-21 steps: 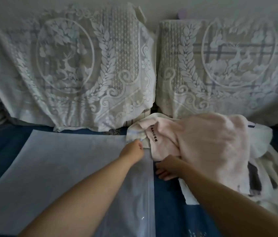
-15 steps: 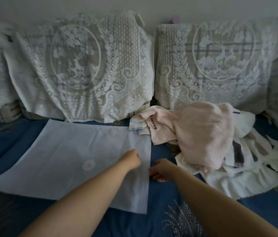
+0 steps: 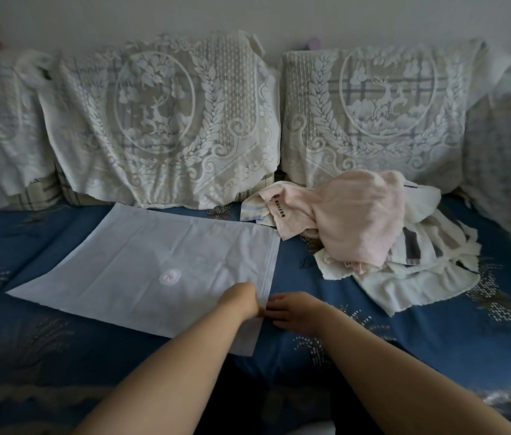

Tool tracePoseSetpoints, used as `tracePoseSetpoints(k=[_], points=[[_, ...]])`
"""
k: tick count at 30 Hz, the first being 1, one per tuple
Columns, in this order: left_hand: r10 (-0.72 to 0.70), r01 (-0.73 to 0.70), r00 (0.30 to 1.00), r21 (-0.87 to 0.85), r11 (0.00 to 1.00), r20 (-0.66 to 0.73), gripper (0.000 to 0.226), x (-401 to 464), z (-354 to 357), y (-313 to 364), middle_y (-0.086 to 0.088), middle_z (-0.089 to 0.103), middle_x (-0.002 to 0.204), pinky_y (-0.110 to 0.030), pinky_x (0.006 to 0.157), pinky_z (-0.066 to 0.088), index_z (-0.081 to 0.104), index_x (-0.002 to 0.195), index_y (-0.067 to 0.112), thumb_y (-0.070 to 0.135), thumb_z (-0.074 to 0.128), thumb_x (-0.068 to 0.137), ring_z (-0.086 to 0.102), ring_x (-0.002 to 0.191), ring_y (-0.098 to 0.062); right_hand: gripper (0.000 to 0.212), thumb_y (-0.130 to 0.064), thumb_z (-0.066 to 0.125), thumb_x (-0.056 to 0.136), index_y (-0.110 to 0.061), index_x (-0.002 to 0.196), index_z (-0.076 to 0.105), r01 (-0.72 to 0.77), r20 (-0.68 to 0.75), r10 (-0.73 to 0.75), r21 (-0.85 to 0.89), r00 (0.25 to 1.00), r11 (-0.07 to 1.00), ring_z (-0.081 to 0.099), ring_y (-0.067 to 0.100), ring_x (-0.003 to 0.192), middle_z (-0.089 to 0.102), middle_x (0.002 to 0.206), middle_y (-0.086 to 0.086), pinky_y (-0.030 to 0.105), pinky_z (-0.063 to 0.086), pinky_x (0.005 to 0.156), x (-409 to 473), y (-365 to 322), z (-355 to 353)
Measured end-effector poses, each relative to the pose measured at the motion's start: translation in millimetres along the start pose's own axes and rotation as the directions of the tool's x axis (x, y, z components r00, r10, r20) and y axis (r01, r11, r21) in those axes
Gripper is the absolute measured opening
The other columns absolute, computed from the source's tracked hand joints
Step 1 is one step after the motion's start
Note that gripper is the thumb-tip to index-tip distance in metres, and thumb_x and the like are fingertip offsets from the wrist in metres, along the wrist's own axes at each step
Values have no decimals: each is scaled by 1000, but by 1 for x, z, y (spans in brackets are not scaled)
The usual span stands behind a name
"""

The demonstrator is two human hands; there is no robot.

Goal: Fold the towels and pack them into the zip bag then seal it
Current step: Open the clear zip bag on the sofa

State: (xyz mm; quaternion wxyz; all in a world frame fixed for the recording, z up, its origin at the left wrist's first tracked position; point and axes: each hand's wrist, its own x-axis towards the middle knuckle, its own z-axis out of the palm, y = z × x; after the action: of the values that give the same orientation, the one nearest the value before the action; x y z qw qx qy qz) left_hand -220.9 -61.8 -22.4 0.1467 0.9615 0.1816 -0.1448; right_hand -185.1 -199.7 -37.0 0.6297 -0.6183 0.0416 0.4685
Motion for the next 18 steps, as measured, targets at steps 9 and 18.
tracePoseSetpoints(k=[9, 18], points=[[10, 22, 996, 336, 942, -93, 38, -15, 9, 32, -11, 53, 135, -34, 96, 45, 54, 129, 7, 5, 48, 92, 52, 125, -29, 25, -4, 37, 100, -6, 123, 46, 82, -35, -79, 111, 996, 990, 44, 25, 133, 49, 141, 12, 35, 37, 102, -5, 25, -12], [-42, 46, 999, 155, 987, -32, 36, -10, 6, 6, -8, 61, 123, -32, 88, 48, 57, 119, 17, 32, 61, 87, 59, 112, -26, 33, -4, 38, 100, 6, 130, 43, 64, -112, -43, 194, 993, 979, 55, 31, 121, 60, 122, 20, 35, 47, 94, -3, 11, -5]])
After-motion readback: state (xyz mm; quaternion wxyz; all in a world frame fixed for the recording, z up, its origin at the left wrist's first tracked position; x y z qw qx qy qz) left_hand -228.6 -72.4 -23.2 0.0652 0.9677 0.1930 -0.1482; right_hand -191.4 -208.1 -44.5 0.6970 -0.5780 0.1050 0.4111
